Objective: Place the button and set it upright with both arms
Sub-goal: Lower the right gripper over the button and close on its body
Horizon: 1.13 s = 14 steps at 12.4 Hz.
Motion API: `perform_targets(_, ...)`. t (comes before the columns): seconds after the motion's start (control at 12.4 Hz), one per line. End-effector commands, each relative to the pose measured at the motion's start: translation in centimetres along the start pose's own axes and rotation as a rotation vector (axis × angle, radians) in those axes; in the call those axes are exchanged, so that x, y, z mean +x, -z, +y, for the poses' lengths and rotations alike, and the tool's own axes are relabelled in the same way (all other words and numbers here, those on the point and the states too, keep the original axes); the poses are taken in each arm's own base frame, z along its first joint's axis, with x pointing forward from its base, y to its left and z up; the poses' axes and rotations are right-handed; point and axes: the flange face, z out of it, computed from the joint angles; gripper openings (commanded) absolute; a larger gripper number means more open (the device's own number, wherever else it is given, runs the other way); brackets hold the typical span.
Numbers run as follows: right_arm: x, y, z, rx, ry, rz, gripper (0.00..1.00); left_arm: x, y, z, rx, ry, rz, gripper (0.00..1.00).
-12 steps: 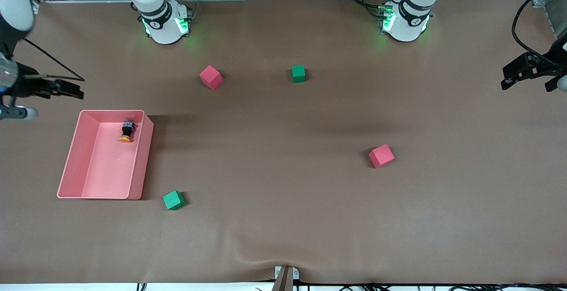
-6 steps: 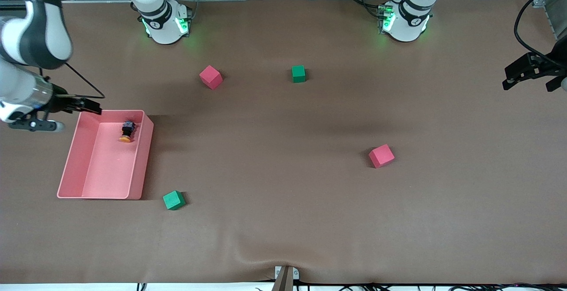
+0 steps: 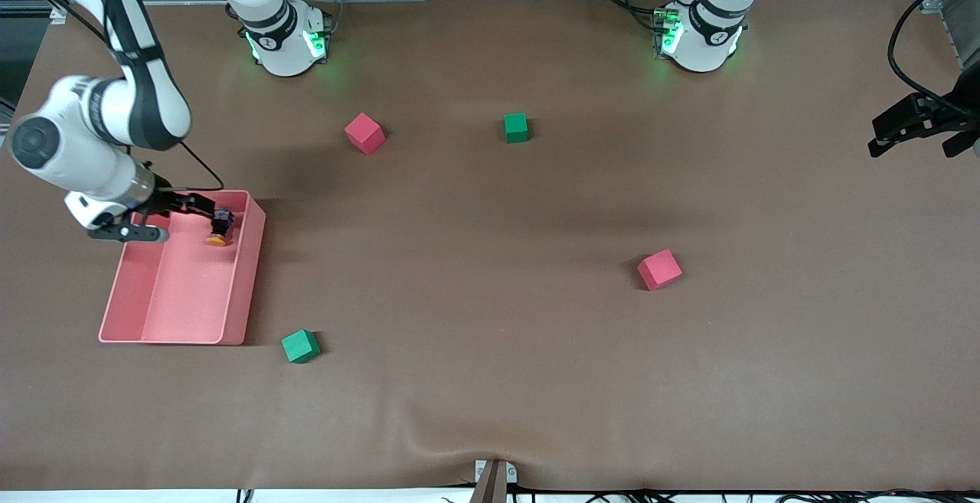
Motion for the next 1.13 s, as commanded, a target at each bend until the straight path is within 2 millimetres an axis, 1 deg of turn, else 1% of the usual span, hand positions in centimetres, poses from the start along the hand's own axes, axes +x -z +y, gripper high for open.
perform_targets(0.0,-0.3,-3.3,0.0,-0.014,0.02,0.007,1.0,0.0,0.2,-0.5,-0.005,0.011,0.005,1.0)
perform_targets(0.08,-0.8,-5.2,0.2,-0.012,0.018,0.021,1.0,0.0,0.2,-0.5,-0.005,0.007,0.006,1.0)
perform_targets(0.24,-1.7,-9.0,1.1,-0.009,-0.005,0.074,1.0,0.0,0.3,-0.1,-0.007,0.005,0.006,1.0)
perform_targets(0.32,-2.0,-10.5,1.0,-0.008,-0.003,0.094,1.0,0.0,0.3,-0.1,-0.007,0.004,0.008,1.0)
perform_targets(0.4,-2.1,-11.1,1.0,-0.008,-0.004,0.105,1.0,0.0,0.2,-0.2,-0.005,0.005,0.005,1.0)
perform_targets(0.64,-2.2,-11.2,1.3,-0.007,-0.01,0.105,1.0,-0.3,0.2,-0.1,-0.006,-0.001,-0.013,1.0)
perform_targets(0.81,-2.2,-11.1,1.3,-0.008,-0.01,0.107,1.0,-0.3,0.6,0.0,-0.012,0.001,-0.006,1.0)
perform_targets(1.05,-2.2,-11.1,1.5,-0.008,-0.013,0.107,1.0,-0.4,0.5,0.7,-0.017,-0.004,-0.023,1.0)
